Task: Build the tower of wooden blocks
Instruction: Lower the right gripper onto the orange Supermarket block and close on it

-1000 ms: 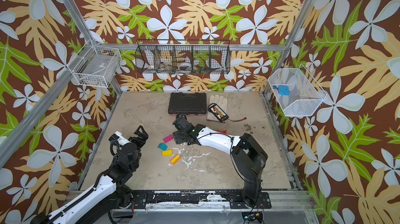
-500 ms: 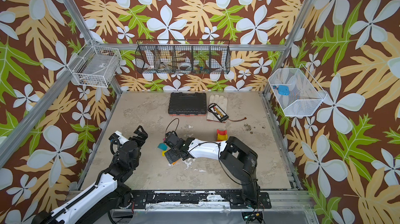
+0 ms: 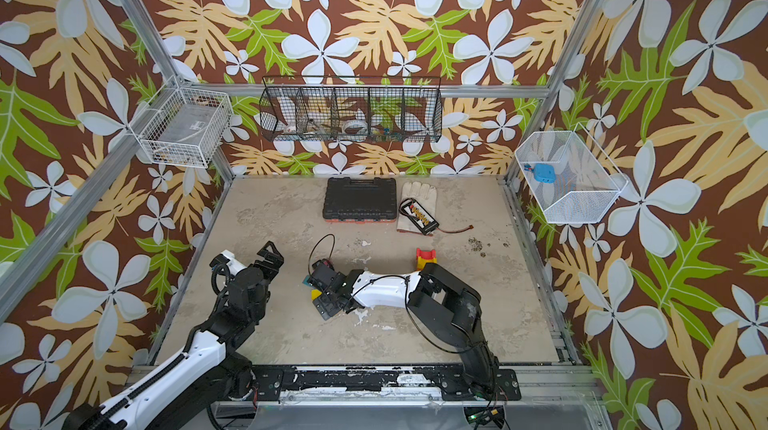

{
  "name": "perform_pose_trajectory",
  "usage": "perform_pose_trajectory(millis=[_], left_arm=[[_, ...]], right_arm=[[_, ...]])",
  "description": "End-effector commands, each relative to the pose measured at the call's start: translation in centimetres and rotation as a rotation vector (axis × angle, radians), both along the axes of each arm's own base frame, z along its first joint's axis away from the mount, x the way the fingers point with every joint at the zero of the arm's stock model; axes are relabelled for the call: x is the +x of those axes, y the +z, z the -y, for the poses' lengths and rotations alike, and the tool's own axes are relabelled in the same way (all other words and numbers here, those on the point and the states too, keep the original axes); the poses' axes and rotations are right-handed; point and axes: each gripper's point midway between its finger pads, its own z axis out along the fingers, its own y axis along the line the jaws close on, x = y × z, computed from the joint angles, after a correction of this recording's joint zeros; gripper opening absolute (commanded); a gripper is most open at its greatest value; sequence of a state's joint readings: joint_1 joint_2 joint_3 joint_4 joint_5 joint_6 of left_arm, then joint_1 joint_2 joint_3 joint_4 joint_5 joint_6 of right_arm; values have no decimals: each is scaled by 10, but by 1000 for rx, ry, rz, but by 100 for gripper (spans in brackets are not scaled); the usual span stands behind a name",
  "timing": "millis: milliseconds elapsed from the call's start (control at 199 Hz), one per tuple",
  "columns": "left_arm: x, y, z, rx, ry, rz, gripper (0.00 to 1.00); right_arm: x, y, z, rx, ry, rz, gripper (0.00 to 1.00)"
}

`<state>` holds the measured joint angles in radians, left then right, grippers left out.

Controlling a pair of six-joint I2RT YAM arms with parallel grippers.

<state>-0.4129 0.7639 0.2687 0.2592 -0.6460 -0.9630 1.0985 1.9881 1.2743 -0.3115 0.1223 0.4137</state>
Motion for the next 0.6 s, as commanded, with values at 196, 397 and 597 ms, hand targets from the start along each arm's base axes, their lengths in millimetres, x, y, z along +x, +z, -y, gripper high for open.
perform_pose_trajectory(millis=[196,397,597], left_arm=[[1,2,1,-13,-2,11,100],[1,2,1,-13,-1,10,100],[1,2,1,-13,-2,11,100]], right_arm=[[-16,-2,7,-43,28,16,89],[-20,-6,7,-77,41,25,80],[-21,-4,9,-97,41,47,79]])
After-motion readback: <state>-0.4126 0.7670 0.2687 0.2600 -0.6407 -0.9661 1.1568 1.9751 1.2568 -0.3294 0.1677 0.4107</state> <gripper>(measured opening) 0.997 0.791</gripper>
